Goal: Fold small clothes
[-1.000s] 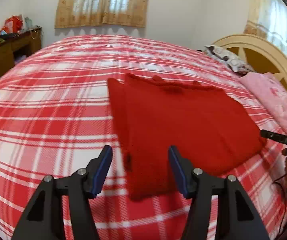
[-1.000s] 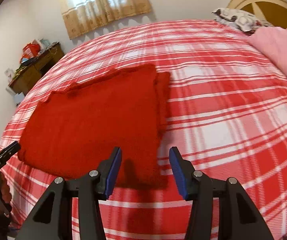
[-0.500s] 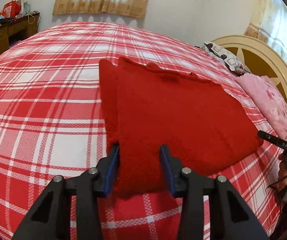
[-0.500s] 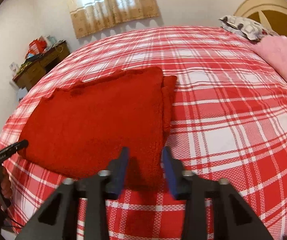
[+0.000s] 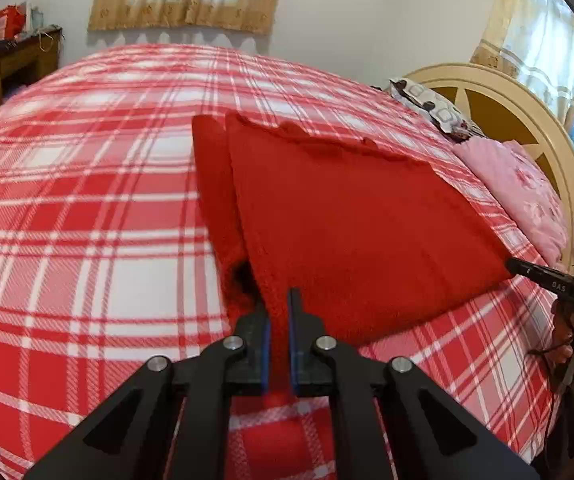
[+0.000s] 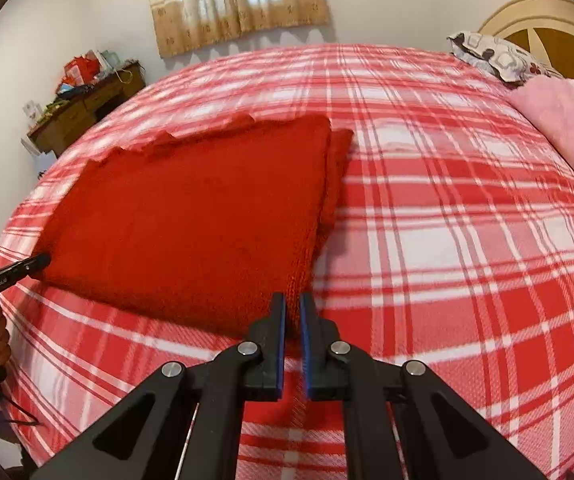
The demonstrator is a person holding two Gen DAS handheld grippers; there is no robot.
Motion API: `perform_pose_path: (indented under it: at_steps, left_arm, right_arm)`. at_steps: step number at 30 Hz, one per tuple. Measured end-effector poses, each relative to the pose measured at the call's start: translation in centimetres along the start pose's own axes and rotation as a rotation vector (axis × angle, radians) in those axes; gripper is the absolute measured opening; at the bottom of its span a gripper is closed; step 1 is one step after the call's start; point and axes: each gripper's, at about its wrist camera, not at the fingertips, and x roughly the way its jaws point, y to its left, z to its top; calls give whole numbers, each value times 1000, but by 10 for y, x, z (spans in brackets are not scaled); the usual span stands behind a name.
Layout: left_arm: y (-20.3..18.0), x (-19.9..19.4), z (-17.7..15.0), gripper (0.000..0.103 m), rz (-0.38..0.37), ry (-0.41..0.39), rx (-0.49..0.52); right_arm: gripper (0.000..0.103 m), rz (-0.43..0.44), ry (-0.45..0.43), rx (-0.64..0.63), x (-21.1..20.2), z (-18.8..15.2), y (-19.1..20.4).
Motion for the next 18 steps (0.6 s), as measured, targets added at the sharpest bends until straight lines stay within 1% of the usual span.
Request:
perform_pose_path:
  at_steps: [2, 4, 6, 8, 10, 11, 12, 13, 14, 16, 18]
  left_arm:
    - [2, 5, -6, 7, 1, 18, -5]
    - [2, 6, -11, 7, 1, 16, -3]
    - [1, 4, -13, 7, -1, 8, 1]
    - [0, 3, -13, 7, 2, 6, 1]
    - [0, 5, -12, 8, 8, 2, 5]
    - [1, 5, -12, 12, 14, 2, 3]
    - [1, 5, -11, 13, 18, -1, -3]
    - [1, 5, -11, 13, 18, 0, -7]
    - [0, 5, -10, 14, 19, 2, -4]
    - [-1, 3, -9, 25, 35, 3, 11]
    - [-3, -2, -9, 60, 74, -10, 29]
  right_arm:
    - [6, -4, 7, 27, 5, -2, -5]
    - [6, 4, 5, 48, 6, 0, -8]
    - [6, -1, 4, 45, 7, 2, -7]
    - [6, 5, 27, 41, 11, 3, -6]
    - [8, -7, 23, 36, 10, 3, -4]
    - [14, -20, 21, 38, 6, 3, -2]
    - [20, -34, 18, 39, 4, 4, -1]
    - [41, -46, 11, 36, 0, 3, 2]
    - [57, -46, -5, 25, -5, 3, 6]
    - [57, -40, -35, -15, -16, 3, 19]
    - [57, -59, -60, -73, -25, 5, 37]
